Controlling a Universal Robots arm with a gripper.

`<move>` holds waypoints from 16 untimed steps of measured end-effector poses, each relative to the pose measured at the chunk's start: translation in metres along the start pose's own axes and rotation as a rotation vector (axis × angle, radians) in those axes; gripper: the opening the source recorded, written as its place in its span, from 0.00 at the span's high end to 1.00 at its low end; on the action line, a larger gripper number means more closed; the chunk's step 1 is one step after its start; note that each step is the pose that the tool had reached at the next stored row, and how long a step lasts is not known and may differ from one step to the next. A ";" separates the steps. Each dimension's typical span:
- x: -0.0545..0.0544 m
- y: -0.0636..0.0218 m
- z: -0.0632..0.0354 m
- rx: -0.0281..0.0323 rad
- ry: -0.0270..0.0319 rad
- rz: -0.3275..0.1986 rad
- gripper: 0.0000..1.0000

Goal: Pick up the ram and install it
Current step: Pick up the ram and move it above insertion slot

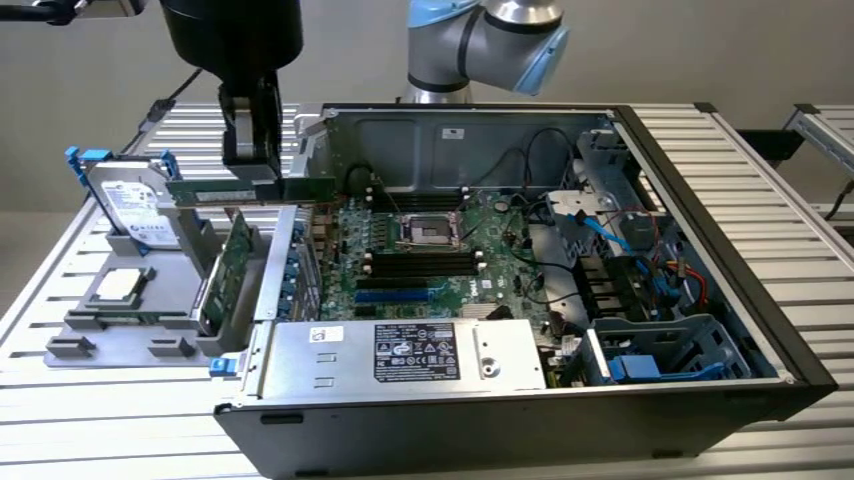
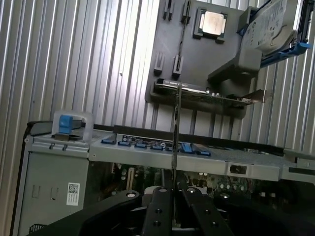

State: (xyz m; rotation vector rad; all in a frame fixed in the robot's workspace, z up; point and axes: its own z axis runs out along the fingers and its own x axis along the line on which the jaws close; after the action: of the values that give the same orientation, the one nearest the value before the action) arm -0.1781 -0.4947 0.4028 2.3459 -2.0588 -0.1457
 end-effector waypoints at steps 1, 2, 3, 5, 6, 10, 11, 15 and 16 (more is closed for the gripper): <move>-0.001 -0.0033 -0.0001 0.0003 -0.0005 0.000 0.86; -0.001 -0.0066 -0.0003 0.0006 -0.0007 0.000 0.86; -0.002 -0.0099 -0.0004 0.0010 -0.0012 0.000 0.86; -0.003 -0.0166 -0.0008 0.0014 -0.0016 0.000 0.86; -0.004 -0.0202 -0.0009 0.0016 -0.0018 0.000 0.86; -0.007 -0.0341 -0.0010 0.0023 -0.0021 0.000 0.86; -0.008 -0.0377 -0.0009 0.0024 -0.0021 0.000 0.86; -0.012 -0.0532 0.0001 0.0025 -0.0020 0.000 0.86; -0.013 -0.0574 0.0010 0.0026 -0.0021 0.000 0.86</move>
State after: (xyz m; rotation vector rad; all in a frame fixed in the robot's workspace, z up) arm -0.1231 -0.4743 0.3983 2.3485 -2.0609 -0.1456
